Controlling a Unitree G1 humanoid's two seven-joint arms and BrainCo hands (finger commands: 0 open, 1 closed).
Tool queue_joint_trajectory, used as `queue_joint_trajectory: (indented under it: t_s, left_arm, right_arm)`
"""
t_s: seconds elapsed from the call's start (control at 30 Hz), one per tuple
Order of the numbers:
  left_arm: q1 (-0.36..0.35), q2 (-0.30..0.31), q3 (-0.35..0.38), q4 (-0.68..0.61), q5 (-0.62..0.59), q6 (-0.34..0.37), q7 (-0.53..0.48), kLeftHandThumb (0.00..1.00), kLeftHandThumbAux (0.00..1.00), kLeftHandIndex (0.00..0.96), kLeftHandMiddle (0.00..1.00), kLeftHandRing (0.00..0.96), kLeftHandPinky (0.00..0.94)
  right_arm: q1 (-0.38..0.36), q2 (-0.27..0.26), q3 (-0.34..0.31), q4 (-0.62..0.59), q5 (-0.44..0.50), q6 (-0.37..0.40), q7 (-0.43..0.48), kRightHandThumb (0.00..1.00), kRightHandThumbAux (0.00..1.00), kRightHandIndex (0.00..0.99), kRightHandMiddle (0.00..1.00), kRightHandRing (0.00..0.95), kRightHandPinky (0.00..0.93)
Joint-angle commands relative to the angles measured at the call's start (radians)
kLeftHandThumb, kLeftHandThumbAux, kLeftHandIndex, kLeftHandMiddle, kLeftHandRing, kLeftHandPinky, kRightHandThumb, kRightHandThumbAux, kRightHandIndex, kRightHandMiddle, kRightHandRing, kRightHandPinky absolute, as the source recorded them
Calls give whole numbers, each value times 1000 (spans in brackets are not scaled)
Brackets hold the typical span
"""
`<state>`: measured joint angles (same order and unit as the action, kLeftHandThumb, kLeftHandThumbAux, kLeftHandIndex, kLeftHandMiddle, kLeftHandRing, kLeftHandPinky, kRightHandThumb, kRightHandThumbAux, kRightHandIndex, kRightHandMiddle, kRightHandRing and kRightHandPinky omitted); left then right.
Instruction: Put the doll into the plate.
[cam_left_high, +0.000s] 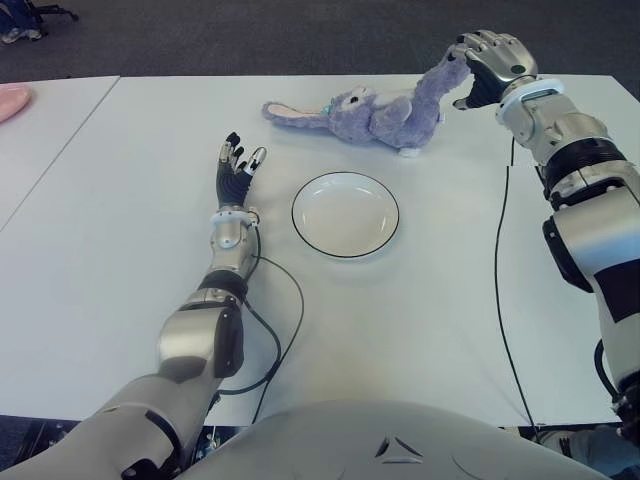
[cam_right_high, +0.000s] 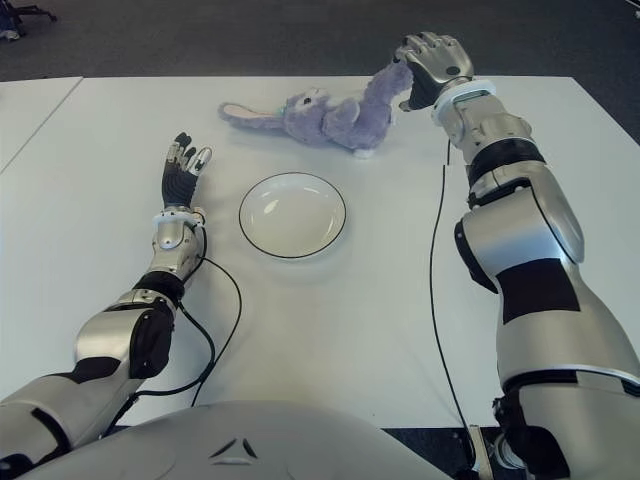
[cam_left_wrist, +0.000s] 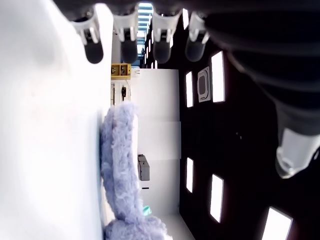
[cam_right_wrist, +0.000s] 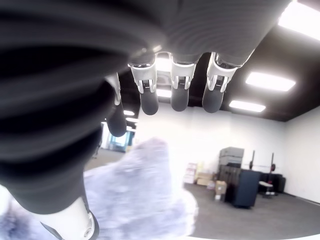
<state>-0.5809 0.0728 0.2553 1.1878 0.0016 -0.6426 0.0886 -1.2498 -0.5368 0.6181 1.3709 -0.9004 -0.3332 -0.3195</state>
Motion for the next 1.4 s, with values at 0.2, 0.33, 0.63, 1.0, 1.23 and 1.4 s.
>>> queue_joint_trajectory:
  t_s: [0.2, 0.33, 0.63, 1.0, 1.23, 1.4]
  left_arm:
    - [239, -75, 3, 154, -6, 105, -38, 0, 516, 35, 61, 49, 28]
    - [238, -78, 12, 154, -15, 111, -52, 0, 505, 32, 58, 47, 30]
    - [237, -84, 25, 155, -23, 105, -68, 0, 495, 47, 77, 61, 38]
    - [232, -90, 33, 156, -27, 115, -70, 0, 492, 43, 78, 60, 38]
    - [236, -89, 34, 155, -26, 114, -71, 0, 484, 46, 80, 65, 50]
    - [233, -92, 54, 155, -48, 124, -86, 0, 488, 48, 81, 69, 58]
  right_arm:
    - [14, 75, 19, 19, -5, 33, 3, 384, 775, 147, 71, 6, 0]
    - [18, 85, 18, 21, -2, 38, 7, 449, 774, 138, 68, 5, 0]
    - [21, 96, 20, 23, -3, 45, 7, 557, 748, 132, 67, 6, 0]
    - [28, 118, 26, 27, -8, 57, 10, 663, 744, 127, 67, 4, 0]
    - [90, 106, 33, 31, -11, 66, -5, 798, 687, 303, 398, 456, 497]
    - [110, 101, 22, 31, 6, 71, 18, 829, 688, 353, 499, 612, 627]
